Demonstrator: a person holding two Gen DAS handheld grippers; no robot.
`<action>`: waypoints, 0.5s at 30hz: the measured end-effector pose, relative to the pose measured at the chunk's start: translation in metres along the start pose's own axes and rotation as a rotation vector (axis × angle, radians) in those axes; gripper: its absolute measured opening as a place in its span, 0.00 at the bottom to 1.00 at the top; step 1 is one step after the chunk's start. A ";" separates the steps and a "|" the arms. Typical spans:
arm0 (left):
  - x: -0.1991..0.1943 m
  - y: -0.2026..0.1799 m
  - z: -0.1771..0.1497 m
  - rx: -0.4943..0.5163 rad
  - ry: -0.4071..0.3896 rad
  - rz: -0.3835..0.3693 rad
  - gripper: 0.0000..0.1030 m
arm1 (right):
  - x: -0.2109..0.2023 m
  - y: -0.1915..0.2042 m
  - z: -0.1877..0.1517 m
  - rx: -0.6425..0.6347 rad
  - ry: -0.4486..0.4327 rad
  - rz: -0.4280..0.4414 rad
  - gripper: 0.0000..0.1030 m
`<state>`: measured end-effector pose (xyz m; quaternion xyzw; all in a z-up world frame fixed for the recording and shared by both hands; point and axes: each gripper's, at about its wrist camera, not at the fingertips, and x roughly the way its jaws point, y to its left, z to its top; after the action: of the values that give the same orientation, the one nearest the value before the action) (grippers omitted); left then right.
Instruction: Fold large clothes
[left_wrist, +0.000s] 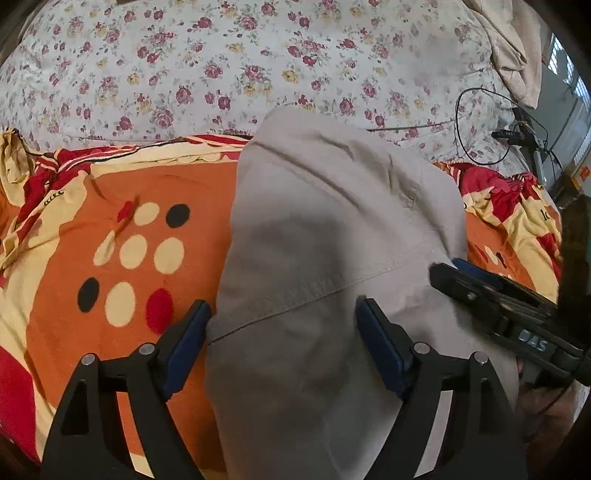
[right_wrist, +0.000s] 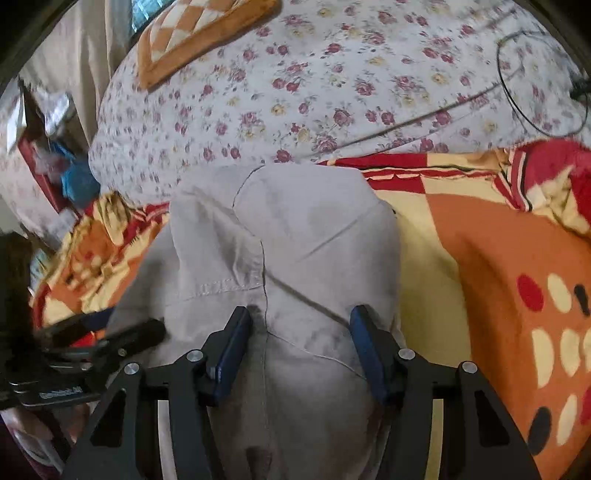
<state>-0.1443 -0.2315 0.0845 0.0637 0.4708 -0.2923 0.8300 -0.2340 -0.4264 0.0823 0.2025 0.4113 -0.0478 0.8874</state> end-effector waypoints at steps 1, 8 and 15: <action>-0.002 -0.001 -0.001 -0.001 -0.006 0.004 0.79 | -0.005 0.000 -0.001 0.000 -0.001 -0.005 0.55; -0.023 -0.004 -0.006 -0.001 -0.061 0.041 0.79 | -0.050 0.017 -0.012 -0.017 -0.069 -0.042 0.60; -0.048 -0.013 -0.015 0.043 -0.136 0.084 0.79 | -0.075 0.036 -0.030 -0.052 -0.130 -0.136 0.69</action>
<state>-0.1810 -0.2157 0.1172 0.0812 0.4039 -0.2710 0.8700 -0.2956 -0.3878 0.1326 0.1475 0.3668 -0.1102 0.9119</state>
